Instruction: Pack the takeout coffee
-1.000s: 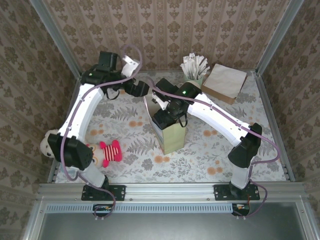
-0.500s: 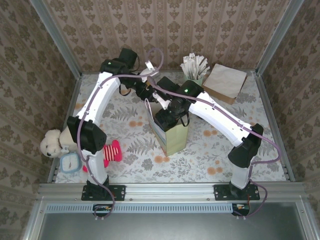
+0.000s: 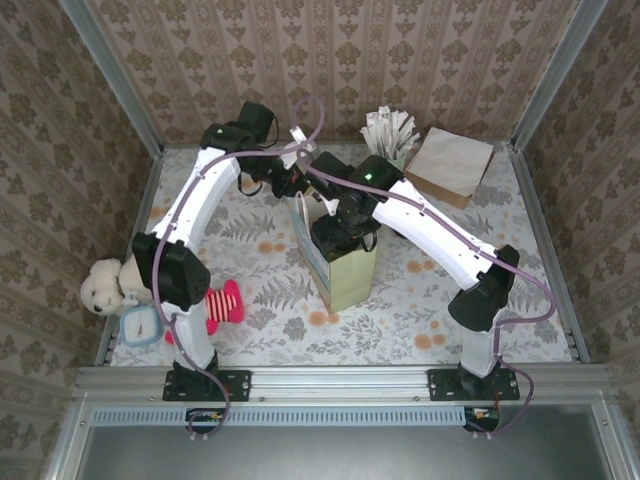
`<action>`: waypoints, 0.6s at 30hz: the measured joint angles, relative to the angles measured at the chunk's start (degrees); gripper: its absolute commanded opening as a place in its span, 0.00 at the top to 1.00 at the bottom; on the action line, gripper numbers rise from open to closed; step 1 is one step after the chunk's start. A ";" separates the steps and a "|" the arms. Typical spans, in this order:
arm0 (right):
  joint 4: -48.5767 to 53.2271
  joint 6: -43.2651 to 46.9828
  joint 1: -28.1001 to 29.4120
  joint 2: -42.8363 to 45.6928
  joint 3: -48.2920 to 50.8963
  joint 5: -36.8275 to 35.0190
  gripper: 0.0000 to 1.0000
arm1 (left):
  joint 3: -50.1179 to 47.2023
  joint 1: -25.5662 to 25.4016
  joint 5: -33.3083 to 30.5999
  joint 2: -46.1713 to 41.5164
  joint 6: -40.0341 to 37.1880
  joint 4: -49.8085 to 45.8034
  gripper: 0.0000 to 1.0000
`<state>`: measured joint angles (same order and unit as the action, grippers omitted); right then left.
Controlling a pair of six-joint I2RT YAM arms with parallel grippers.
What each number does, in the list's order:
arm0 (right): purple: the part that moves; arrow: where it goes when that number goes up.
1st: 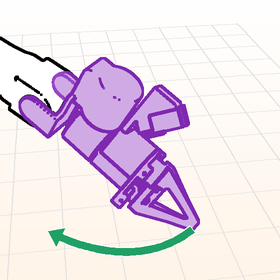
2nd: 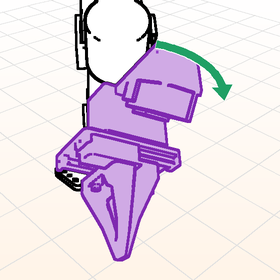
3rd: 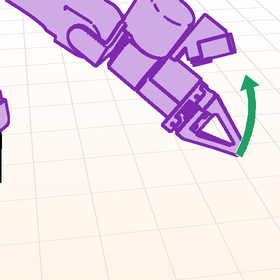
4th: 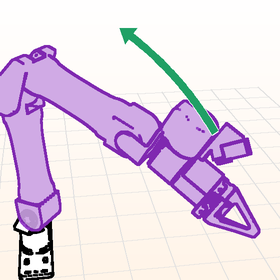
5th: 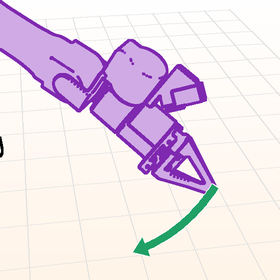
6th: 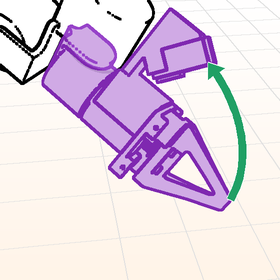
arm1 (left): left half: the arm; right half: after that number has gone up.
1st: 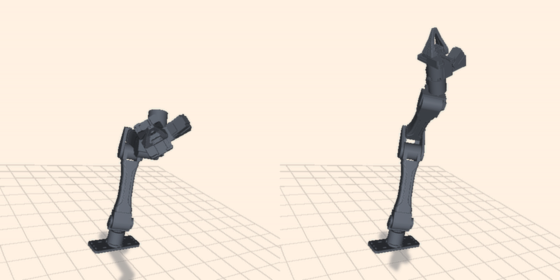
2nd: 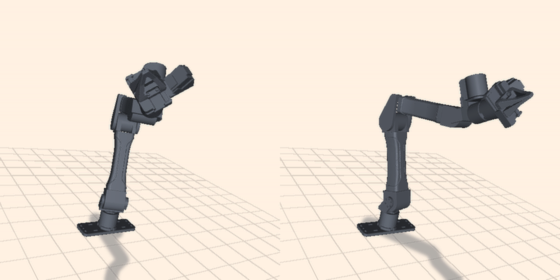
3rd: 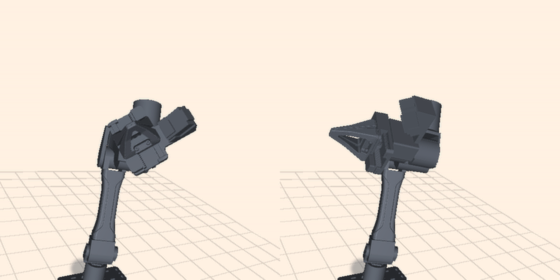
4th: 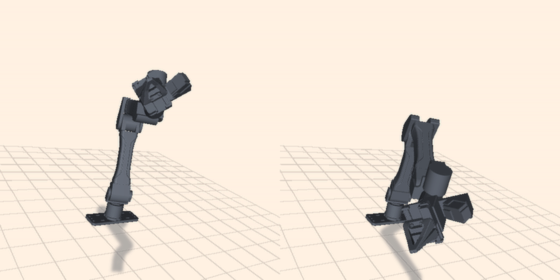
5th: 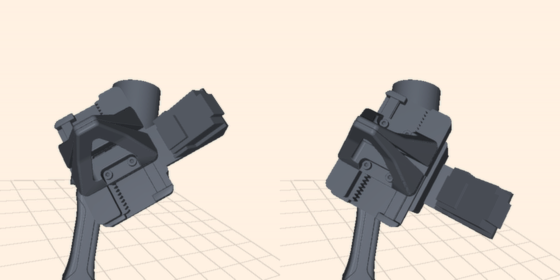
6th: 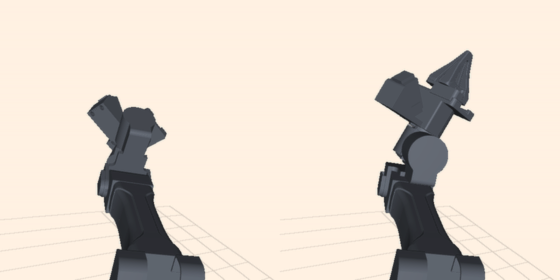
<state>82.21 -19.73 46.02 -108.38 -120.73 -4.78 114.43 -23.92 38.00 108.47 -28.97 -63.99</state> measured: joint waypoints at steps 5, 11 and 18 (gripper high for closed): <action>0.74 -3.34 0.00 -0.74 -0.11 -1.07 0.42 | -6.47 0.00 0.24 -4.26 3.15 4.92 0.99; 0.37 -4.02 0.15 -3.41 -0.09 -0.96 0.42 | -8.33 0.48 0.42 -5.49 8.52 9.09 1.00; 0.07 -1.36 -0.15 -4.17 0.74 -0.94 0.43 | -7.82 1.88 1.81 -5.07 13.42 10.43 0.99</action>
<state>82.28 -21.08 45.87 -112.55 -119.98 -5.72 106.61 -22.04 39.81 103.39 -15.55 -53.56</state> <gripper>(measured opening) 0.816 0.048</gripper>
